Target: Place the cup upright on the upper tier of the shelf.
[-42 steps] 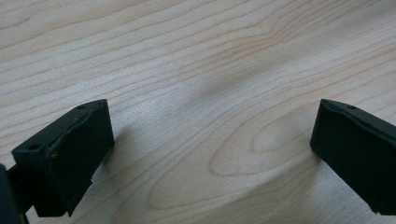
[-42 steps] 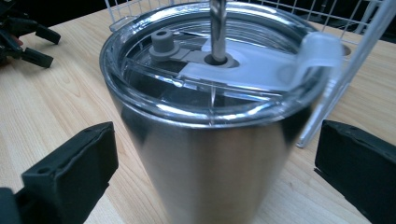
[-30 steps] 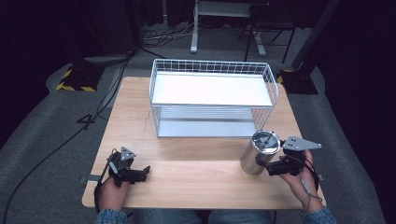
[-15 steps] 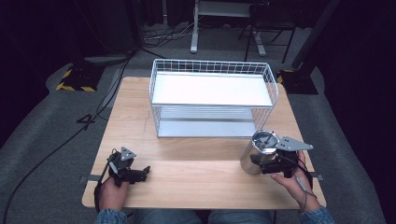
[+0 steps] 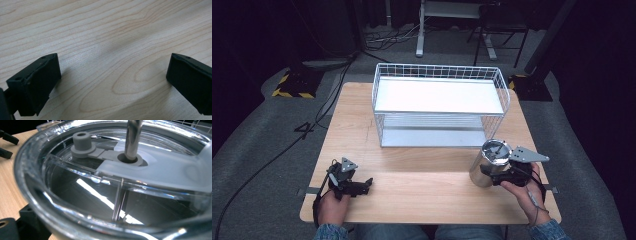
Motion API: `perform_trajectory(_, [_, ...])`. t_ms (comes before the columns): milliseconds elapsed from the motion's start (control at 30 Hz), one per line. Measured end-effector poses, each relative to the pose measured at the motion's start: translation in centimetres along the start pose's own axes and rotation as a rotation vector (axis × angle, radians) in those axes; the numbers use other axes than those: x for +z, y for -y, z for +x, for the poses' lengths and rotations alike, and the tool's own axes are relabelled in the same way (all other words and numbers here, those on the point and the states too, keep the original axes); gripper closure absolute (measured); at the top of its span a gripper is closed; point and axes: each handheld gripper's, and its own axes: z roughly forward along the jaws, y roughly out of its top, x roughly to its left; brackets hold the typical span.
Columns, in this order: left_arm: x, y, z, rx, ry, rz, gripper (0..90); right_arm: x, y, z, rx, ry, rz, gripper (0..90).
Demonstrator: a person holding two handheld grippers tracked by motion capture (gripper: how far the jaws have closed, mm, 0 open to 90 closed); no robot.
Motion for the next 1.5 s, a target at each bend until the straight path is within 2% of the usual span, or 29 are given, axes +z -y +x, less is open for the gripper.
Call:
perform_trajectory(267, [0.0,0.0,0.0,0.000,0.000,0.000,0.0,-0.1,-0.4,0.0,-0.005,-0.001,0.036,3.7])
perform_trajectory(533, [0.0,0.0,0.0,0.000,0.000,0.001,0.0,-0.8,-1.2,-0.2,-0.016,0.001,0.038,3.7])
perform_trajectory(767, [0.0,0.0,0.0,0.000,0.000,0.000,0.0,-1.8,-2.7,-0.2,-0.019,0.000,0.018,3.7])
perform_trajectory(967, [0.0,0.0,0.0,0.000,0.000,0.000,0.0,-2.5,-4.0,-0.2,0.008,-0.016,0.024,3.7])
perform_trajectory(1500, [0.0,0.0,0.0,0.000,0.000,0.000,0.0,-4.0,-8.4,-0.1,-0.004,-0.041,-0.015,3.7])
